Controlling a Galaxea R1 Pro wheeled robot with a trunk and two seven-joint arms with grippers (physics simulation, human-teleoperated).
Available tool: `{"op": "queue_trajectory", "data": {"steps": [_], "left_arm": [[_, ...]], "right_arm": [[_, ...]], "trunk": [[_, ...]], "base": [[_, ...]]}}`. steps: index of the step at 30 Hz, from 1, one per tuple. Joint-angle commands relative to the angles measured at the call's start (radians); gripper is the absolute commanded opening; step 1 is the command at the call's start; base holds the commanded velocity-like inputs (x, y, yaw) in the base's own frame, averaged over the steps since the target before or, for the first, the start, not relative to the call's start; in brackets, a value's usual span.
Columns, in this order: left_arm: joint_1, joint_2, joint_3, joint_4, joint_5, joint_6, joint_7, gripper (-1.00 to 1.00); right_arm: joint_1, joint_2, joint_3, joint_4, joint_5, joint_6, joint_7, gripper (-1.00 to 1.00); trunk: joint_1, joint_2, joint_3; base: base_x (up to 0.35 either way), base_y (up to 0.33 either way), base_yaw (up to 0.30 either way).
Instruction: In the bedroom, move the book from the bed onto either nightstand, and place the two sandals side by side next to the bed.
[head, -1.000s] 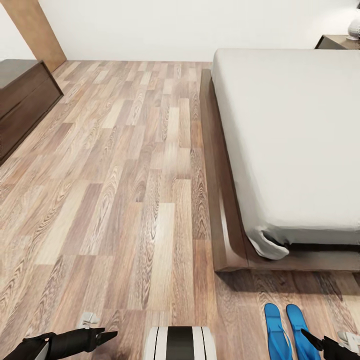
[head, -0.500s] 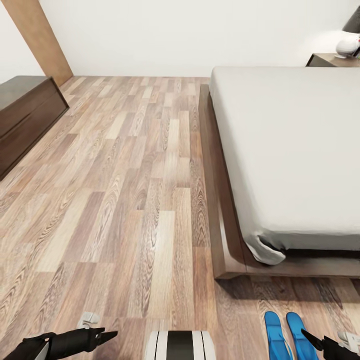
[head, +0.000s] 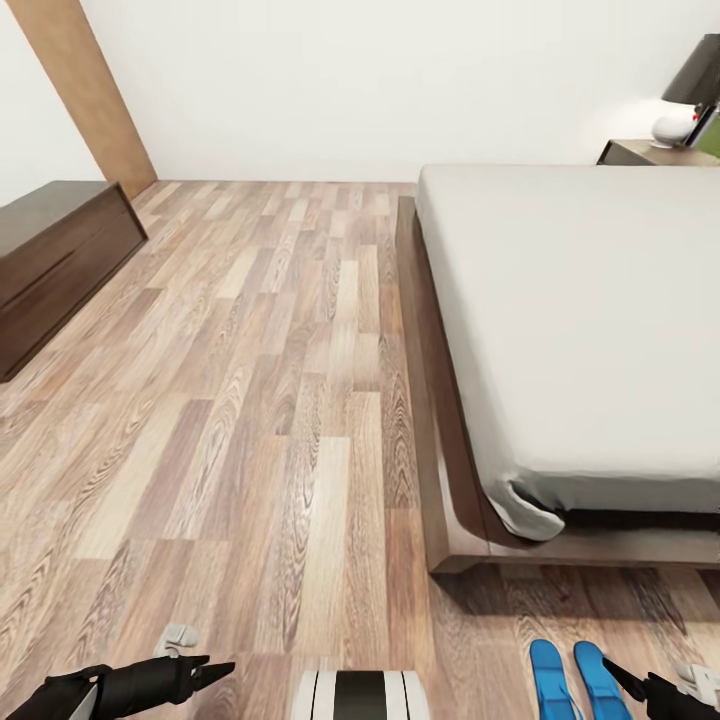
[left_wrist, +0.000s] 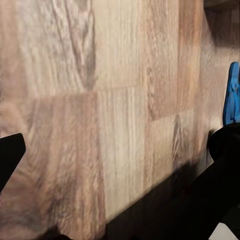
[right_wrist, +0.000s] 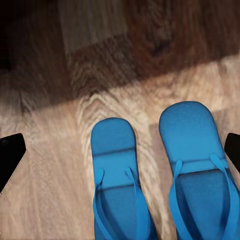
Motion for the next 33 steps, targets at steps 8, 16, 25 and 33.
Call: {"op": "queue_trajectory", "data": {"steps": [8,16,25,33], "left_arm": [[0.000,-0.001,0.007,-0.002,-0.011,0.009,-0.006,1.00],[0.000,-0.001,0.007,-0.002,-0.011,0.009,-0.006,1.00],[0.000,-0.002,0.007,-0.002,-0.011,0.009,-0.006,1.00],[0.000,-0.002,0.007,-0.002,-0.011,0.009,-0.006,1.00]], "right_arm": [[-0.001,0.001,-0.002,0.001,0.003,-0.006,0.003,1.00],[-0.001,0.001,-0.002,0.001,0.003,-0.006,0.004,1.00],[-0.001,0.001,-0.002,0.001,0.003,-0.006,0.004,1.00],[-0.001,0.001,-0.002,0.002,0.003,-0.006,0.003,1.00]], "trunk": [[-0.004,0.002,0.030],[-0.007,0.004,0.061],[-0.011,0.006,0.096],[-0.015,0.007,0.127]], "base": [[0.000,0.000,0.000],[0.000,0.000,0.000],[0.000,0.000,0.000],[0.000,0.000,0.000]]}}
